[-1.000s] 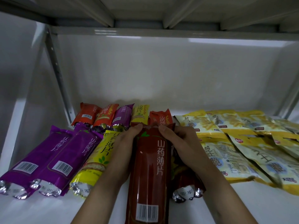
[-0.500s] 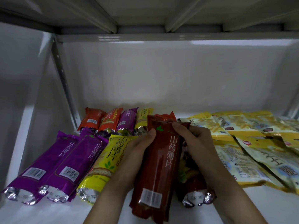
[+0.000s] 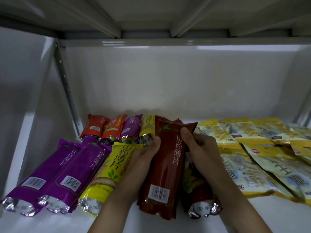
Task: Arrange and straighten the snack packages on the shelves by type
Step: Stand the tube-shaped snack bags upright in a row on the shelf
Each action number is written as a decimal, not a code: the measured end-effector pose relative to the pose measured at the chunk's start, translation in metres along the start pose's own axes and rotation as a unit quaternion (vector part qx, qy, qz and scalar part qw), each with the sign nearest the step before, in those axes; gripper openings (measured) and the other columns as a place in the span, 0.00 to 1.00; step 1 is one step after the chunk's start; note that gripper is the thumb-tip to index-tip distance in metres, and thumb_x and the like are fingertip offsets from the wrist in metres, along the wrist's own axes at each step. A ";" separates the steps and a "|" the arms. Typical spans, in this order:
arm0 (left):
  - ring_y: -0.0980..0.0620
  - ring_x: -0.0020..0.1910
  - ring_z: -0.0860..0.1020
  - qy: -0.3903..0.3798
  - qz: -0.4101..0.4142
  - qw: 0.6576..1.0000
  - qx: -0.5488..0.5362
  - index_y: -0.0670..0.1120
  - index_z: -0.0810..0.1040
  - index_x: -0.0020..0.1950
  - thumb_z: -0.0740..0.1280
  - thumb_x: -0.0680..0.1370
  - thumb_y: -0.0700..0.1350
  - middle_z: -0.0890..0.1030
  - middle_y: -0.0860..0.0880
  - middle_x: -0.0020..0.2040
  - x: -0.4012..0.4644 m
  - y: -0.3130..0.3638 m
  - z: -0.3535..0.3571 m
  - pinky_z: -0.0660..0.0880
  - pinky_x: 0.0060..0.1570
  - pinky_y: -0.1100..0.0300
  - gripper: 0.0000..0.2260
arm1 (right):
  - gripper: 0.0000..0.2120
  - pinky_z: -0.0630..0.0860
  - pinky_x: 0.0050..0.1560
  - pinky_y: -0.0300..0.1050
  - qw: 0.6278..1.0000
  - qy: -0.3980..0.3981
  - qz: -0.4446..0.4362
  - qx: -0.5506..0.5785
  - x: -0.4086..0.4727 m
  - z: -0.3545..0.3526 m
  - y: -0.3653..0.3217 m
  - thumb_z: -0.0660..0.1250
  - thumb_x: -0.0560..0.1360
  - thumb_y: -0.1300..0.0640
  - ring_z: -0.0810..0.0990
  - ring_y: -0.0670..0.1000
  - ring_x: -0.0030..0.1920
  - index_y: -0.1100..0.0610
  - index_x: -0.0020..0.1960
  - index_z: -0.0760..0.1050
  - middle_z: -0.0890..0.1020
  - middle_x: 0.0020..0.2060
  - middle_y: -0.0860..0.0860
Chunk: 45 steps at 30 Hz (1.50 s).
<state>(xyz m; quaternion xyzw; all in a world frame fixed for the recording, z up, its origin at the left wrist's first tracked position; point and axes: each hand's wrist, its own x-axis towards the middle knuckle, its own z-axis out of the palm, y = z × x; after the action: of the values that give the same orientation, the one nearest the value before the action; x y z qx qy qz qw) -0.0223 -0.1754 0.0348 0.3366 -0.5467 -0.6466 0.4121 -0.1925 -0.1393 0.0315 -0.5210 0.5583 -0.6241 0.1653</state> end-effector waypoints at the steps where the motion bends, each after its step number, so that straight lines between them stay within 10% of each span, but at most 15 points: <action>1: 0.44 0.45 0.88 -0.008 -0.002 1.000 0.007 0.41 0.86 0.52 0.68 0.78 0.59 0.88 0.41 0.47 -0.001 0.000 0.000 0.83 0.45 0.56 0.21 | 0.44 0.77 0.37 0.51 1.000 -0.005 0.001 0.005 0.001 0.001 0.002 0.65 0.75 0.26 0.82 0.63 0.32 0.73 0.41 0.76 0.80 0.33 0.68; 7: 0.42 0.49 0.88 0.031 0.033 0.999 -0.003 0.45 0.88 0.54 0.67 0.79 0.60 0.88 0.42 0.50 -0.001 -0.004 -0.004 0.83 0.51 0.50 0.21 | 0.40 0.81 0.57 0.63 0.992 -0.114 0.050 0.003 -0.002 -0.002 -0.001 0.64 0.71 0.22 0.87 0.62 0.45 0.60 0.48 0.86 0.87 0.43 0.61; 10: 0.44 0.50 0.88 0.019 0.039 0.999 -0.005 0.50 0.89 0.50 0.66 0.78 0.61 0.89 0.44 0.50 -0.001 -0.004 -0.004 0.82 0.51 0.51 0.19 | 0.27 0.81 0.58 0.64 0.991 -0.124 0.050 -0.005 -0.003 -0.002 -0.002 0.68 0.71 0.31 0.88 0.56 0.45 0.54 0.48 0.87 0.89 0.42 0.53; 20: 0.42 0.51 0.88 -0.006 0.034 0.999 -0.006 0.43 0.85 0.59 0.68 0.73 0.61 0.88 0.43 0.52 0.000 -0.007 -0.003 0.82 0.56 0.49 0.25 | 0.33 0.80 0.56 0.70 0.995 -0.068 0.046 0.064 -0.003 -0.003 -0.005 0.69 0.74 0.29 0.86 0.67 0.48 0.60 0.50 0.86 0.87 0.45 0.64; 24: 0.43 0.49 0.88 0.019 0.047 0.999 -0.017 0.44 0.86 0.57 0.67 0.74 0.61 0.89 0.43 0.49 0.002 -0.007 -0.006 0.84 0.52 0.50 0.23 | 0.27 0.82 0.52 0.52 0.988 -0.144 0.049 -0.006 -0.005 -0.002 -0.004 0.68 0.73 0.32 0.88 0.50 0.45 0.56 0.49 0.87 0.89 0.42 0.50; 30: 0.40 0.57 0.86 -0.029 0.037 0.999 -0.017 0.43 0.86 0.61 0.73 0.75 0.63 0.87 0.41 0.57 0.005 -0.015 -0.005 0.79 0.63 0.45 0.26 | 0.36 0.81 0.47 0.62 0.999 -0.038 0.003 -0.025 -0.002 0.000 0.001 0.68 0.73 0.29 0.86 0.60 0.38 0.65 0.46 0.84 0.86 0.37 0.59; 36: 0.40 0.56 0.86 -0.008 0.053 0.998 -0.034 0.44 0.86 0.60 0.73 0.75 0.58 0.87 0.41 0.56 0.007 -0.017 -0.006 0.77 0.66 0.39 0.21 | 0.28 0.82 0.56 0.58 0.995 -0.084 0.044 0.017 -0.002 -0.002 0.002 0.67 0.75 0.28 0.88 0.54 0.48 0.53 0.49 0.87 0.89 0.43 0.52; 45: 0.39 0.55 0.86 0.020 0.053 0.997 -0.060 0.50 0.88 0.56 0.66 0.77 0.61 0.87 0.41 0.56 0.009 -0.014 -0.003 0.79 0.63 0.40 0.19 | 0.26 0.73 0.37 0.34 0.992 -0.116 0.009 -0.042 -0.003 -0.002 0.000 0.67 0.71 0.34 0.83 0.40 0.33 0.56 0.47 0.86 0.85 0.32 0.42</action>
<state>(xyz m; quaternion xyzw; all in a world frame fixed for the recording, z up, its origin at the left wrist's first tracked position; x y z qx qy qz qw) -0.0262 -0.1840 0.0204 0.2947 -0.5156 -0.6482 0.4766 -0.1932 -0.1354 0.0301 -0.5915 0.5654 -0.5341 0.2126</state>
